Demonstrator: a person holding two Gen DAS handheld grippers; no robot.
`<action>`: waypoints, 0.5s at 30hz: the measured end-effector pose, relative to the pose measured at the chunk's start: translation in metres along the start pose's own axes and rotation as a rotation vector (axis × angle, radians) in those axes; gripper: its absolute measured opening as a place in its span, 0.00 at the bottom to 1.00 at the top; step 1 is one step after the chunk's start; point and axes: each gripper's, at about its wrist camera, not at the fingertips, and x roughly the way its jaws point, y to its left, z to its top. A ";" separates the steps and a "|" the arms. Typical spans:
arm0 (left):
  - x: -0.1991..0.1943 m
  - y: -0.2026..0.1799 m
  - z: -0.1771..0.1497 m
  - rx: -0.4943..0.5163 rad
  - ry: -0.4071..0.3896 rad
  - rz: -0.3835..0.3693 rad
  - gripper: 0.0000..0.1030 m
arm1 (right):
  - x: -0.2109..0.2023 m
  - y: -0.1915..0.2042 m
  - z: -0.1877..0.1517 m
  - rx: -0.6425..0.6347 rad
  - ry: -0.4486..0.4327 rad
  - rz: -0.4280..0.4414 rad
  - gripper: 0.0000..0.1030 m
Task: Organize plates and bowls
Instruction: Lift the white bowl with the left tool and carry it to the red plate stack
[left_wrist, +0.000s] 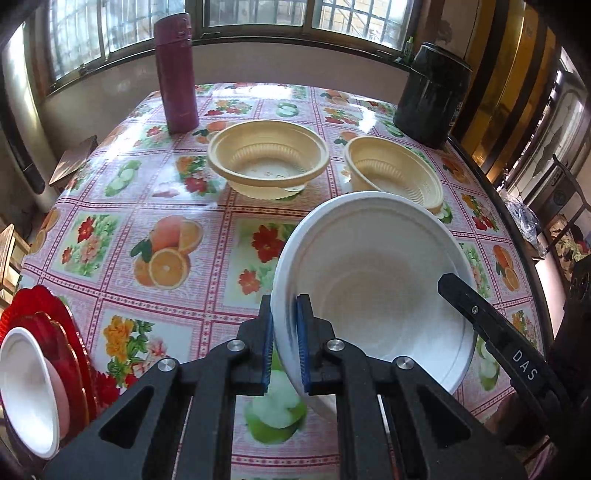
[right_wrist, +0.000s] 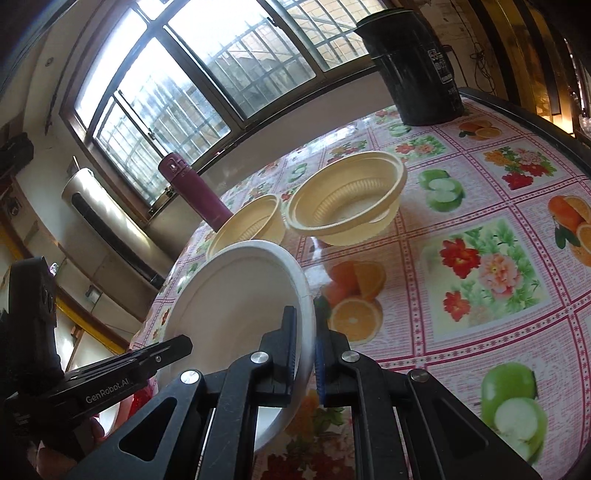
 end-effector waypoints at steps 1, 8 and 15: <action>-0.006 0.008 -0.003 -0.007 -0.015 0.012 0.09 | 0.002 0.009 -0.002 -0.011 -0.001 0.015 0.08; -0.043 0.065 -0.023 -0.065 -0.092 0.091 0.09 | 0.022 0.071 -0.023 -0.073 0.000 0.120 0.08; -0.071 0.117 -0.043 -0.129 -0.133 0.154 0.09 | 0.038 0.122 -0.043 -0.108 0.020 0.210 0.08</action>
